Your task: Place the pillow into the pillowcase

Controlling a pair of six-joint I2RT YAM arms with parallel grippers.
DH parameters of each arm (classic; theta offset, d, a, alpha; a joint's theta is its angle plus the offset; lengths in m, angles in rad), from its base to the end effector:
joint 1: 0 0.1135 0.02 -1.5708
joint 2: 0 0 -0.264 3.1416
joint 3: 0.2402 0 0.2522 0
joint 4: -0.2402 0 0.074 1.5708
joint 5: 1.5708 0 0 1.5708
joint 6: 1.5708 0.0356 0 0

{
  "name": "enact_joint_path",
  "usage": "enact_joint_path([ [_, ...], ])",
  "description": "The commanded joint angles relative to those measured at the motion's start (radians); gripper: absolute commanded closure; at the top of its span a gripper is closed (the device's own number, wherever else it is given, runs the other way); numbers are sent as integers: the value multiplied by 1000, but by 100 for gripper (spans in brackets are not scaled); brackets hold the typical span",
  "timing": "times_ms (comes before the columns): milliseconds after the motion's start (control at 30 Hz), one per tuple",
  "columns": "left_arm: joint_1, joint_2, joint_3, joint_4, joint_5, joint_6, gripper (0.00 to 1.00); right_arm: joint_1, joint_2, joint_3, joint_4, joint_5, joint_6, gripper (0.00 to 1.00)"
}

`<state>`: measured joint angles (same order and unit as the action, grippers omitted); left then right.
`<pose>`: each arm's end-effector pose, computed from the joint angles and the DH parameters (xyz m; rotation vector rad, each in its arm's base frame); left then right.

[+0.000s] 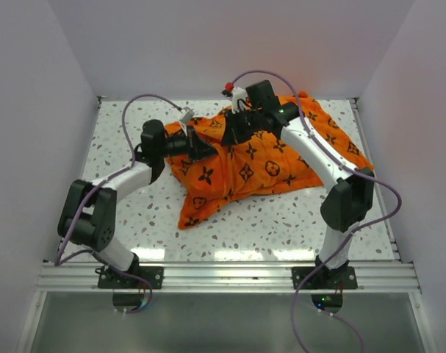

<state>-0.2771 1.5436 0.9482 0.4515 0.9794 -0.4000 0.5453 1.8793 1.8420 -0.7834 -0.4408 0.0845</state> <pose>0.3210 -0.1220 0.2762 0.6654 1.7115 -1.3176 0.3509 0.2306 0.3382 -0.7662 2.3248 0.8167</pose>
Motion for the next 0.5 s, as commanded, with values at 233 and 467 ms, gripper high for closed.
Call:
enact_joint_path([
  [233,-31,427,156,43,-360,-381,100,15,-98,26,254,-239,325,100],
  [467,88,256,203,-208,-38,-16,57,31,-56,-53,276,-152,315,100],
])
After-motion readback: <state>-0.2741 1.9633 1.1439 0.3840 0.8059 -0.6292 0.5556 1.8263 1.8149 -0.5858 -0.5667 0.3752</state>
